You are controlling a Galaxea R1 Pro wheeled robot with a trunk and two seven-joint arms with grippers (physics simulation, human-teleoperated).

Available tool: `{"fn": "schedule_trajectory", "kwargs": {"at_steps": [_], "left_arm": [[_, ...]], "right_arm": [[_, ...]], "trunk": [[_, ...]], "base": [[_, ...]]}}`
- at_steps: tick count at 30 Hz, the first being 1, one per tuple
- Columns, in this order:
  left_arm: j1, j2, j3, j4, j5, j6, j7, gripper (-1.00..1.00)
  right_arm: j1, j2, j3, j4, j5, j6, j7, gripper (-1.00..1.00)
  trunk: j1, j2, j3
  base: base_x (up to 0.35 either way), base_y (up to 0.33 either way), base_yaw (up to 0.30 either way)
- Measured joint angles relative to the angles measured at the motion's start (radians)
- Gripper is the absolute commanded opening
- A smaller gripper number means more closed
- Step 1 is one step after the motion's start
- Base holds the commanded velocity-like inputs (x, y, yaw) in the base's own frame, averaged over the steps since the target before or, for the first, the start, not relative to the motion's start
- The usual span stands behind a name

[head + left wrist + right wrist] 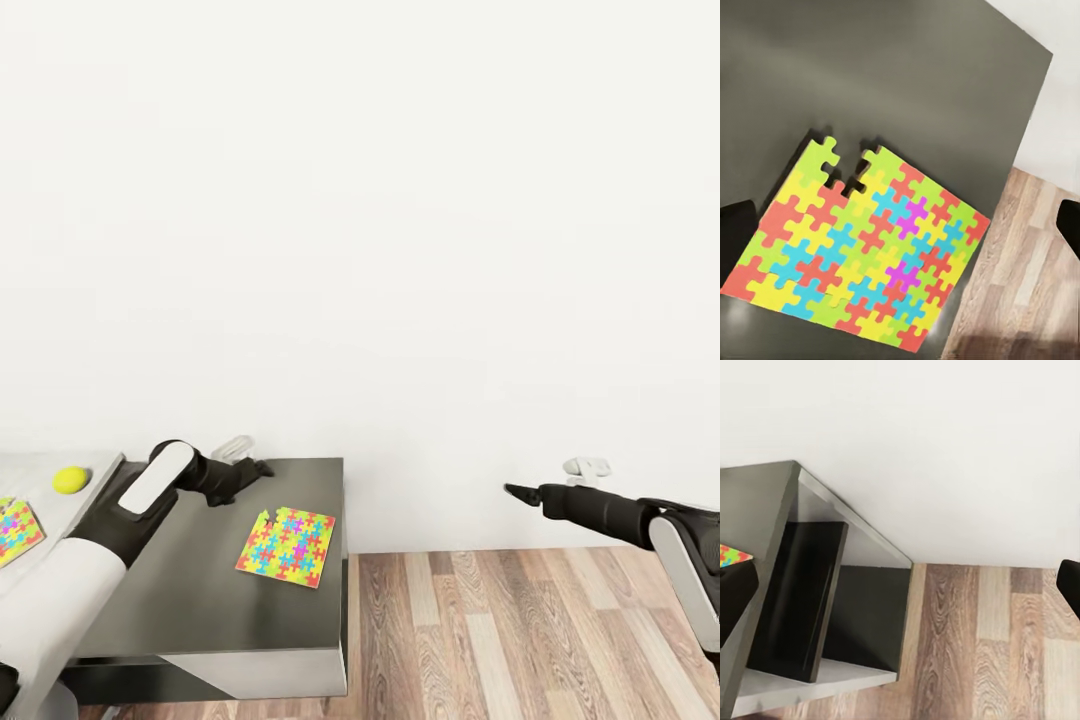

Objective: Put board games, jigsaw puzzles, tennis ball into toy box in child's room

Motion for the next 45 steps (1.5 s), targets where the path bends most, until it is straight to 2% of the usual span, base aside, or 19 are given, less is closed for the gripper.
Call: {"fn": "schedule_trajectory", "kwargs": {"at_steps": [3, 5, 7, 8, 11, 12, 14, 15, 16, 21, 23, 25, 28, 36, 41, 45], "left_arm": [[-0.005, 0.004, -0.002, 0.02, -0.034, -0.001, -0.009, 1.0], [-0.008, 0.004, -0.003, 0.028, -0.076, -0.003, -0.011, 1.0], [-0.011, 0.001, -0.001, 0.057, -0.187, -0.007, -0.027, 1.0], [-0.012, 0.0, 0.0, 0.074, -0.214, -0.008, -0.053, 1.0], [-0.014, 0.001, 0.0, 0.104, -0.241, -0.009, -0.127, 1.0], [-0.014, 0.001, 0.0, 0.104, -0.241, -0.009, -0.128, 1.0], [-0.017, 0.002, 0.0, 0.127, -0.253, -0.009, -0.187, 1.0], [-0.022, 0.003, 0.0, 0.153, -0.26, -0.01, -0.245, 1.0], [-0.024, 0.004, 0.0, 0.169, -0.263, -0.01, -0.272, 1.0], [-0.03, 0.005, 0.001, 0.234, -0.27, -0.013, -0.383, 1.0], [-0.033, 0.008, 0.001, 0.263, -0.274, -0.023, -0.446, 1.0], [-0.034, 0.014, 0.0, 0.292, -0.276, -0.036, -0.477, 1.0], [-0.036, 0.019, -0.001, 0.331, -0.277, -0.061, -0.505, 1.0], [-0.035, 0.027, -0.002, 0.354, -0.279, -0.079, -0.518, 1.0], [-0.035, 0.027, -0.003, 0.367, -0.303, -0.083, -0.521, 1.0], [-0.035, 0.023, -0.004, 0.391, -0.321, -0.112, -0.526, 1.0]], "right_arm": [[0.0, 0.004, 0.001, 0.0, -0.001, 0.002, -0.001, 1.0], [0.0, 0.008, 0.001, 0.0, -0.001, 0.003, -0.002, 1.0], [0.0, 0.013, 0.002, 0.0, -0.002, 0.005, -0.003, 1.0], [0.0, 0.014, 0.002, 0.0, -0.001, 0.005, -0.003, 1.0], [0.0, 0.015, 0.002, 0.0, -0.001, 0.007, -0.004, 1.0], [0.0, 0.015, 0.002, 0.0, -0.001, 0.007, -0.004, 1.0], [0.0, 0.016, 0.002, 0.0, -0.001, 0.008, -0.003, 1.0], [0.0, 0.016, 0.002, 0.0, -0.001, 0.008, -0.003, 1.0], [0.0, 0.016, 0.003, 0.0, -0.001, 0.008, -0.003, 1.0], [0.0, 0.016, 0.003, 0.0, 0.0, 0.009, -0.003, 1.0], [0.0, 0.016, 0.003, 0.0, 0.0, 0.009, -0.003, 1.0], [0.0, 0.016, 0.002, 0.0, 0.0, 0.009, -0.003, 1.0], [0.0, 0.02, 0.003, 0.0, -0.001, 0.011, -0.003, 1.0], [0.0, 0.028, 0.003, 0.0, 0.0, 0.01, -0.003, 1.0], [0.0, 0.028, 0.003, 0.0, 0.0, 0.01, -0.003, 1.0], [0.0, 0.028, 0.003, 0.0, 0.0, 0.01, -0.003, 1.0]], "trunk": [[0.0, 0.0, 0.0], [0.0, 0.0, 0.0], [0.0, 0.0, 0.001], [0.0, 0.0, 0.002], [0.0, 0.0, 0.005], [0.0, 0.0, 0.006], [0.0, 0.0, 0.009], [0.0, 0.0, 0.011], [0.0, 0.0, 0.012], [0.0, 0.0, 0.02], [0.0, 0.0, 0.023], [0.0, 0.0, 0.025], [0.0, 0.0, 0.025], [0.0, 0.0, 0.015], [0.0, 0.0, 0.007], [0.0, 0.0, 0.001]], "base": [[0.0, 0.0, 0.0], [0.0, 0.0, 0.0], [0.0, 0.0, -0.022], [0.0, 0.0, -0.04], [0.0, 0.0, -0.052], [0.0, 0.0, -0.061], [0.0, 0.0, -0.073], [0.0, 0.0, -0.084], [0.0, 0.0, -0.089], [0.0, 0.0, -0.098], [0.0, 0.0, -0.061], [0.0, 0.0, -0.031], [0.0, 0.0, -0.013], [0.0, 0.0, -0.003], [0.0, 0.0, 0.0], [0.0, 0.0, 0.0]]}}
